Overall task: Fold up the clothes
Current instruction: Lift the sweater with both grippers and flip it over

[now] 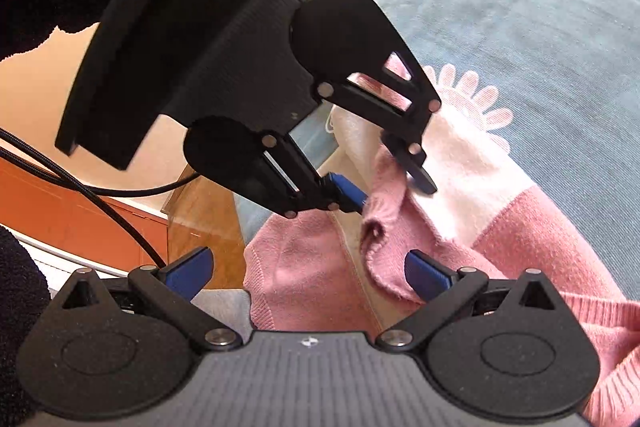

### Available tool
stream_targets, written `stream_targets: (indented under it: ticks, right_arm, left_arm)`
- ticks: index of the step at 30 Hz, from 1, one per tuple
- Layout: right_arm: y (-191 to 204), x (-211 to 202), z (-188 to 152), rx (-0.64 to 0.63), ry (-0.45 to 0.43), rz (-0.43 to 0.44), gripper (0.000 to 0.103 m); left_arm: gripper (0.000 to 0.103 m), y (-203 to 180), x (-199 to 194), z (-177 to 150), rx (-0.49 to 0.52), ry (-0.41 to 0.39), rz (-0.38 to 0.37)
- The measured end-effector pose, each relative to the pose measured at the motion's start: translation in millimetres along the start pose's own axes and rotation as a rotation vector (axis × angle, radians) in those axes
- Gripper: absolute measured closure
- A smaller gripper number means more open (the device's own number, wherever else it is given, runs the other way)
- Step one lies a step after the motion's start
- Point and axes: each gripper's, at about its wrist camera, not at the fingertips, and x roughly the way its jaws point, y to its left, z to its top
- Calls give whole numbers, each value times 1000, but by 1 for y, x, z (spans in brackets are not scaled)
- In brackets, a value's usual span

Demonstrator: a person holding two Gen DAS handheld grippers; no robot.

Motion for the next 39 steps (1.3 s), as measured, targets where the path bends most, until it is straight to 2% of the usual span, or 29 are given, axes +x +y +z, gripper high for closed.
stream_targets:
  ticks: [5, 8, 10, 13, 14, 17, 20, 24, 26, 29, 33, 36, 39]
  right_arm:
    - [-9, -13, -8, 18, 4, -44, 0]
    - [-18, -24, -11, 48, -18, -78, 0]
    - [-24, -30, -13, 86, -34, -103, 0]
    - [-31, -41, -17, 100, -44, -152, 0]
    - [-31, -46, -19, 92, -39, -175, 0]
    - [-34, -62, -23, 63, -27, -247, 0]
    - [-50, -92, -31, 87, -42, -332, 0]
    - [-98, -139, -40, 213, -101, -421, 0]
    - [-130, -159, -47, 301, -127, -442, 0]
    - [-174, -174, -65, 441, -92, -404, 0]
    - [-195, -170, -84, 544, 3, -251, 0]
    - [-172, -165, -84, 491, 70, -192, 0]
    - [-153, -163, -79, 438, 89, -135, 0]
  left_arm:
    - [75, 0, -14, 1, -38, -49, 2]
    - [76, 1, -17, 3, -78, -94, -25]
    - [76, -1, -17, 6, -63, -110, -38]
    - [83, -4, -12, 10, -27, -105, -20]
    - [88, -3, -12, 9, -28, -103, -13]
    - [92, 5, -18, 3, -92, -119, 1]
    - [92, 27, -25, -3, -207, -145, 12]
    - [92, 49, -29, -8, -330, -176, 18]
    - [92, 52, -28, -8, -346, -176, 20]
    - [92, 53, -24, -7, -346, -171, 16]
    - [92, 55, -16, -8, -365, -167, -1]
    - [92, 52, -11, -8, -394, -165, -14]
    - [92, 53, -8, -8, -419, -164, -21]
